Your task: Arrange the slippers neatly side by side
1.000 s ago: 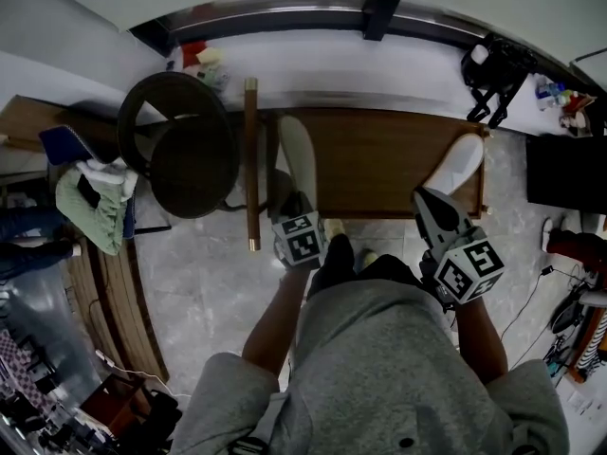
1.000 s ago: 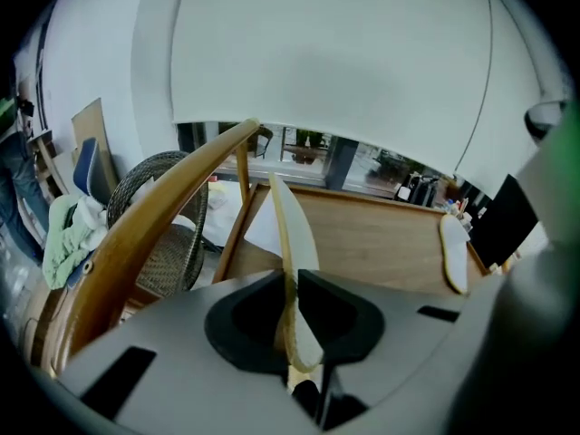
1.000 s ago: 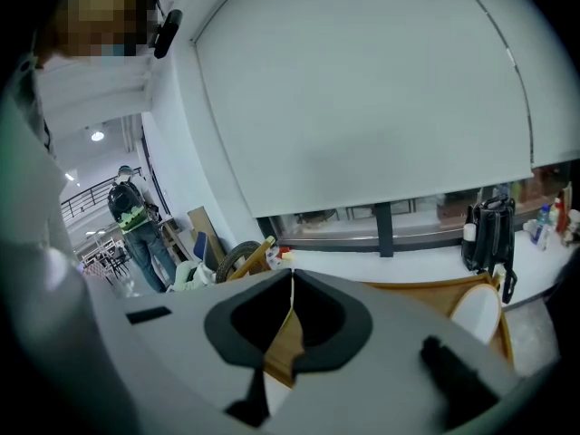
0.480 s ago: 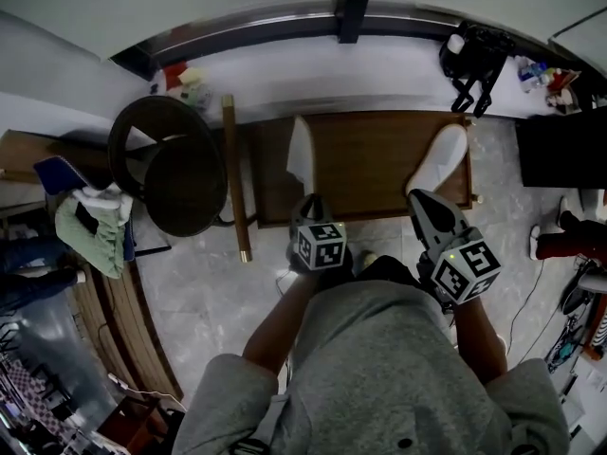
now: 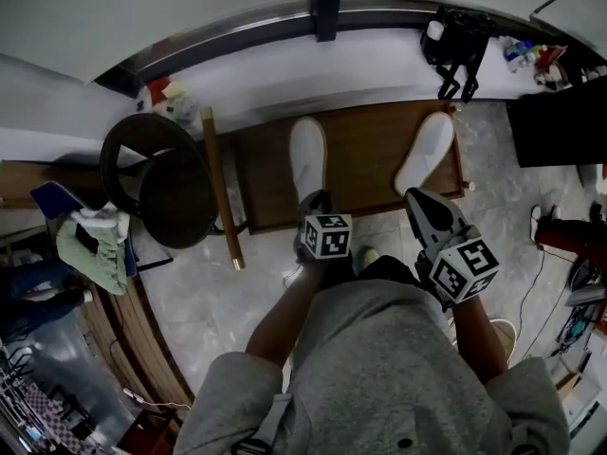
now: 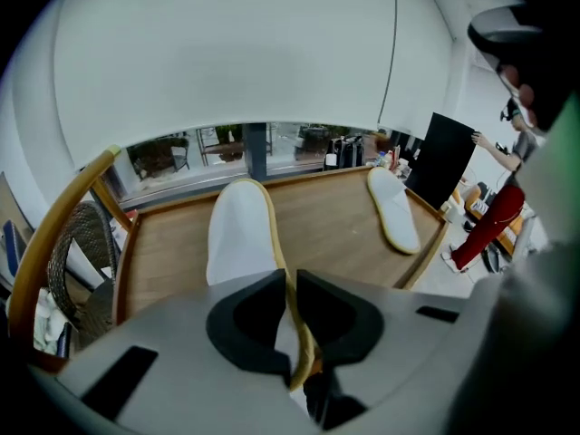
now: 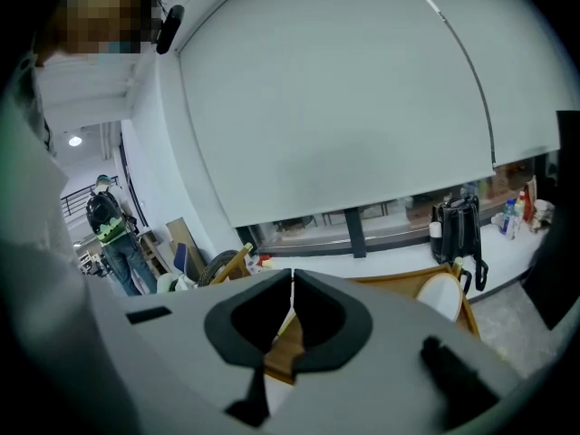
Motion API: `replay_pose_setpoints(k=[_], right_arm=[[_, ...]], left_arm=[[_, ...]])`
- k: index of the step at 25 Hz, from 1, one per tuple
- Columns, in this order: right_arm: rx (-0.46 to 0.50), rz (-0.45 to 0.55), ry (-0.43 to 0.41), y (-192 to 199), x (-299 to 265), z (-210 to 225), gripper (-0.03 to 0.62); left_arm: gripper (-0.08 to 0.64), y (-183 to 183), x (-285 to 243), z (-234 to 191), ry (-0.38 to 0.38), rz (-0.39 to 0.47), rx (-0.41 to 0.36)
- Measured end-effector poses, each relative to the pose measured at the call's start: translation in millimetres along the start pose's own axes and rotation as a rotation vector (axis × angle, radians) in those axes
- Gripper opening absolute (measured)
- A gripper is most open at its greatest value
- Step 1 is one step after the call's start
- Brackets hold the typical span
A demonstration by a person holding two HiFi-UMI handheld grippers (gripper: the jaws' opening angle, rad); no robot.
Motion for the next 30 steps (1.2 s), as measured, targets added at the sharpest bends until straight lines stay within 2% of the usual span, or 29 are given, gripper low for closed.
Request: replay_pose_setpoints(k=[9, 15, 20, 23, 27, 30], right_arm=[[-0.023, 0.004, 0.044, 8, 17, 11, 0.028], [-0.025, 0.004, 0.071, 9, 27, 18, 0.028], [-0.028, -0.007, 0.098, 15, 30, 27, 0.028], [-0.025, -0.017, 0.131, 20, 28, 36, 0.028], [-0.045, -0.031, 0.221, 32, 22, 59, 0.028], [-0.089, -0.02, 0.29, 39, 13, 83, 0.029]], left_arm=[[0.048, -1, -12, 25, 0.088, -0.016, 0.036], [0.049, -8, -26, 29, 0.13, -0.004, 0.026], [0.065, -15, -18, 25, 0.161, 0.042, 0.112], [0.087, -19, -7, 20, 0.152, 0.075, 0.118], [0.098, -24, 12, 8, 0.129, 0.124, 0.131], [0.097, -34, 27, -7, 0.116, 0.195, 0.162]])
Point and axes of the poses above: the fingertips, and each gripper's own axes: x backward along the fingers, z to its right, y out of its underside, the point moved 10 cm from there along x, backward along the fingers, and after that the axes turned 11 degrees about z, right-handed, at the moved point
